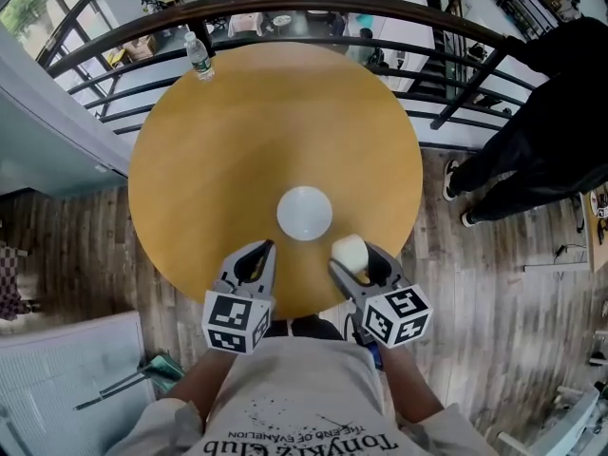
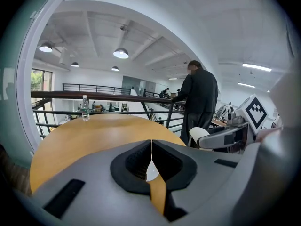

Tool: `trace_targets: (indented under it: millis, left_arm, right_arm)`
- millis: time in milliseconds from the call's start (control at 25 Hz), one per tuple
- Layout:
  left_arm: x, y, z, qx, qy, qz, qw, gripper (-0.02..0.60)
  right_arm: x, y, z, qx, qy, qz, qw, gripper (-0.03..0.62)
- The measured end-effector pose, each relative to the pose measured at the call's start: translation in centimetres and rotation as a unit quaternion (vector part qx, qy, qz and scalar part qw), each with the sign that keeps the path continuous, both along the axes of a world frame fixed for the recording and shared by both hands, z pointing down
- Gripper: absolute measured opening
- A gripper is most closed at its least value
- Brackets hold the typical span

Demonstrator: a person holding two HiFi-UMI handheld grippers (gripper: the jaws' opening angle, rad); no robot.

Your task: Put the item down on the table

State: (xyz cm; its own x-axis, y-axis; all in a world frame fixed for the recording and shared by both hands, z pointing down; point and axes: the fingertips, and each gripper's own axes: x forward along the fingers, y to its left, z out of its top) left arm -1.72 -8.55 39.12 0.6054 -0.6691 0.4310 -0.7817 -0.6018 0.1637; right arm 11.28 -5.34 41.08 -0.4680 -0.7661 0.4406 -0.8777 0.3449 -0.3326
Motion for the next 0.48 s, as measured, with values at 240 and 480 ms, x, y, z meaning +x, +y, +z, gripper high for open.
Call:
trace_targets:
  millis: [240,480]
  left_arm:
    - [0.2,-1.4,1.2,-0.010,0.006,0.007,0.9999,0.023]
    - [0.4,-2.6,2.3,-0.017,0.010,0.007,0.9998,0.023]
  right_arm:
    - [-0.3,-1.0,0.9,-0.005,0.023,-0.006,1.000,0.314]
    - [-0.2,-2.2,1.5,-0.015,0.027,-0.008,1.000,0.313]
